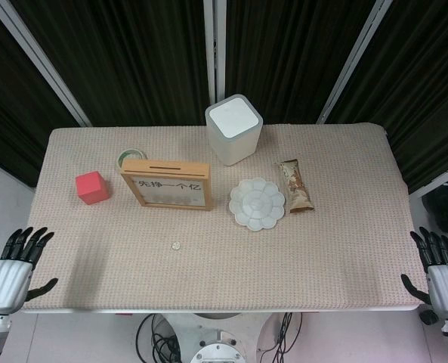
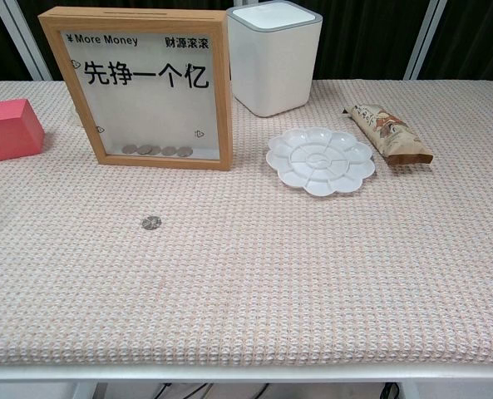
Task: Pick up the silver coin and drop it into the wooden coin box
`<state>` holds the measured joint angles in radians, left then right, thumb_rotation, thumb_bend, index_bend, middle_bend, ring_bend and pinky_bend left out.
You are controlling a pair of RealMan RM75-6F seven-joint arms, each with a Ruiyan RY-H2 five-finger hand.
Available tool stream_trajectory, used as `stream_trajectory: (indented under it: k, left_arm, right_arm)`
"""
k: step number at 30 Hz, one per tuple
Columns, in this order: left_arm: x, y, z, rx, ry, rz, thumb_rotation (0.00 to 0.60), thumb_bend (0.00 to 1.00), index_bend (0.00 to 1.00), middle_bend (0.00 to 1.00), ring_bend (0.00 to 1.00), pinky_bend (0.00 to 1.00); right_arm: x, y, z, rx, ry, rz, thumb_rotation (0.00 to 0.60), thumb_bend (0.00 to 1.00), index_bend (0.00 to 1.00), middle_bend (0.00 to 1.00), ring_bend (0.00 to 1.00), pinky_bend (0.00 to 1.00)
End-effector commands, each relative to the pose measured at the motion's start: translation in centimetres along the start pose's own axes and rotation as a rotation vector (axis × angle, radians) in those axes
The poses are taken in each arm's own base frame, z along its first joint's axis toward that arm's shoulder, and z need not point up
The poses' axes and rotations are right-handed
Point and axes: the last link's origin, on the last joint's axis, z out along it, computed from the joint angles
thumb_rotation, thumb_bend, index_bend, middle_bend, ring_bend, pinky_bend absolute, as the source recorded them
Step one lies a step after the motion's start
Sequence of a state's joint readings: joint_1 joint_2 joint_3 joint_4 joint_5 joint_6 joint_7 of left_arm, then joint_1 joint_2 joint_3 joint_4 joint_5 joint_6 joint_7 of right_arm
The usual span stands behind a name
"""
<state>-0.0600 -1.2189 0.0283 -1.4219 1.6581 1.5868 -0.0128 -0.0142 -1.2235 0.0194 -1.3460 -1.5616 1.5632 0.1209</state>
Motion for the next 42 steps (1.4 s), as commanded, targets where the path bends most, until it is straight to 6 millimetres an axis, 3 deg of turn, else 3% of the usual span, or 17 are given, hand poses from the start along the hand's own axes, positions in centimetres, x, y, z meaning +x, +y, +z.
stream_trajectory:
  k: [1, 14, 20, 26, 33, 42]
  left_arm:
    - [0.0, 0.0, 0.0, -0.002, 0.000, 0.000, 0.600, 0.12, 0.11, 0.07, 0.00, 0.05]
    - [0.1, 1.0, 0.1, -0.042, -0.006, -0.009, 0.600, 0.12, 0.11, 0.07, 0.00, 0.05]
    - [-0.2, 3.0, 0.9, -0.137, -0.032, -0.053, 0.600, 0.13, 0.12, 0.07, 0.00, 0.05]
    - [-2.0, 6.6, 2.9, -0.259, -0.096, -0.038, 0.600, 0.15, 0.13, 0.07, 0.00, 0.07]
    - [-5.7, 10.6, 5.9, -0.296, -0.158, -0.031, 0.600, 0.18, 0.14, 0.08, 0.00, 0.08]
    - [-8.8, 13.8, 8.9, -0.290, -0.157, -0.097, 0.600, 0.23, 0.27, 0.13, 0.03, 0.10]
  right_arm:
    - [0.0, 0.1, 0.0, -0.002, 0.000, 0.001, 0.600, 0.21, 0.00, 0.00, 0.00, 0.00]
    - [0.4, 0.6, 0.0, -0.014, 0.011, 0.012, 0.600, 0.21, 0.00, 0.00, 0.00, 0.00]
    - [0.5, 0.8, 0.5, -0.019, 0.005, 0.006, 0.600, 0.21, 0.00, 0.00, 0.00, 0.00]
    - [0.6, 0.4, 0.7, -0.005, 0.009, 0.010, 0.600, 0.21, 0.00, 0.00, 0.00, 0.00]
    - [0.7, 0.6, 0.5, -0.017, 0.012, 0.011, 0.600, 0.21, 0.00, 0.00, 0.00, 0.00]
    - [0.6, 1.0, 0.4, -0.029, 0.004, 0.010, 0.600, 0.21, 0.00, 0.00, 0.00, 0.00]
